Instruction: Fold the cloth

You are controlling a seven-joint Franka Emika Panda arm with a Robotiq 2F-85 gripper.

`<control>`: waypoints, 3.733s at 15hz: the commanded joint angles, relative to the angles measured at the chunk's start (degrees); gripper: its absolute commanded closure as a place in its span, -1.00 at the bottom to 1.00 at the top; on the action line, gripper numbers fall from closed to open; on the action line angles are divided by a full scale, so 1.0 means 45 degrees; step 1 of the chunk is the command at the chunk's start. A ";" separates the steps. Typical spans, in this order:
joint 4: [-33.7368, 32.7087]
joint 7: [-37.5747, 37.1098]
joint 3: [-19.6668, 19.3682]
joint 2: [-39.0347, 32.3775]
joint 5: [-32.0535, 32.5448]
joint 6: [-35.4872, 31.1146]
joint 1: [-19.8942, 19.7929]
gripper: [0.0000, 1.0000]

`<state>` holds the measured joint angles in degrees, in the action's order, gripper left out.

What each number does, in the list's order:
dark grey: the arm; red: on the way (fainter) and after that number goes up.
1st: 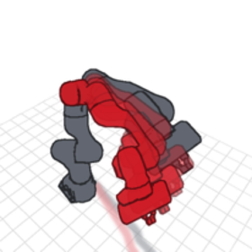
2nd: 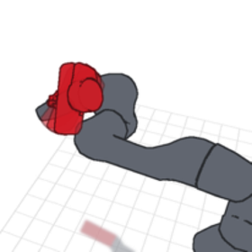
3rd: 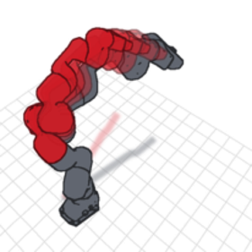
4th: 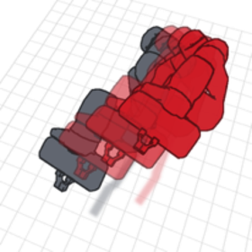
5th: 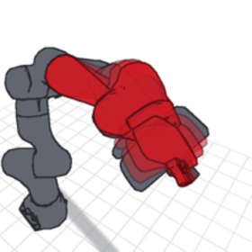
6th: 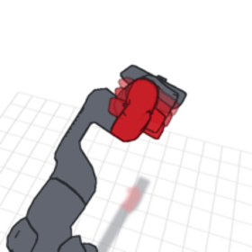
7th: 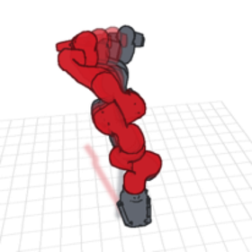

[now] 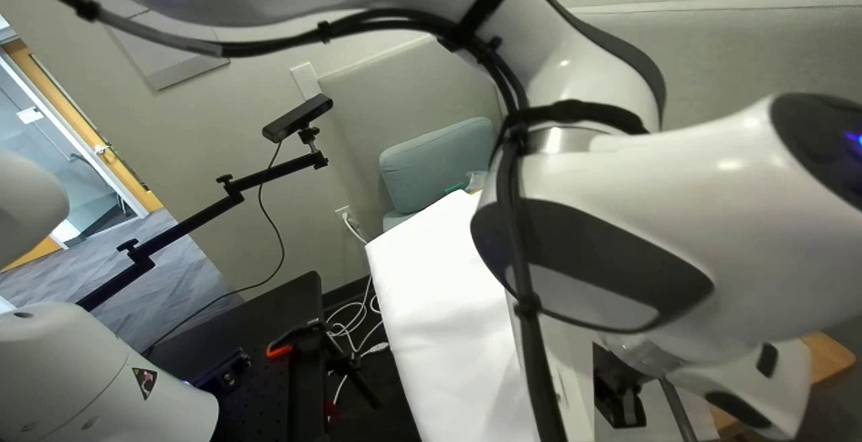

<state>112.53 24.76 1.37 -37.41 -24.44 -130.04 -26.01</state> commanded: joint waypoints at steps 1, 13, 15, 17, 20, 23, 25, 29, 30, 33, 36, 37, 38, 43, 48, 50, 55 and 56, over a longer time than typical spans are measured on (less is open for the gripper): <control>0.1916 -0.1458 -0.0592 0.1865 0.0703 -0.0979 0.1418 0.96; 0.3713 -0.5632 -0.1211 0.4429 0.3949 -0.1232 0.4286 0.85; 0.3984 -0.5849 -0.1204 0.4804 0.4148 -0.1233 0.4477 0.85; 0.4075 -0.5851 -0.1224 0.4888 0.4160 -0.1235 0.4489 0.85; 0.4379 -0.6514 -0.1398 0.5383 0.4744 -0.1245 0.4758 0.96; 0.5057 -0.8220 -0.1772 0.6767 0.7190 -0.1195 0.5459 0.96; 0.5244 -0.9601 -0.1744 0.7607 0.8960 -0.0959 0.5875 0.96; 0.5290 -1.1817 -0.0774 0.8796 1.0992 -0.0186 0.6459 0.96; 0.5271 -1.2317 -0.0436 0.8935 1.1114 -0.0005 0.6584 0.96; 0.5320 -1.2959 0.0545 0.9040 1.0629 0.0176 0.6961 0.96; 0.5546 -1.2811 0.1205 0.8893 0.9566 -0.0013 0.7310 0.96; 0.5643 -1.2519 0.1353 0.8889 0.9123 -0.0002 0.7408 0.96; 0.5753 -1.2428 0.1474 0.8881 0.8822 -0.0108 0.7490 0.96; 0.6027 -1.1119 0.1906 0.8696 0.7550 -0.0057 0.7860 0.96; 0.5920 -1.1312 0.1884 0.8498 0.7753 -0.0071 0.7826 0.85; 0.5917 -1.1312 0.1870 0.8498 0.7754 -0.0071 0.7809 0.85; 0.5801 -1.1113 0.2332 0.8503 0.7809 -0.1192 0.8289 0.96; 0.5724 -1.1198 0.2485 0.8383 0.7828 -0.1494 0.8414 0.96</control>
<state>139.05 -25.88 11.08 0.77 10.55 -133.77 10.22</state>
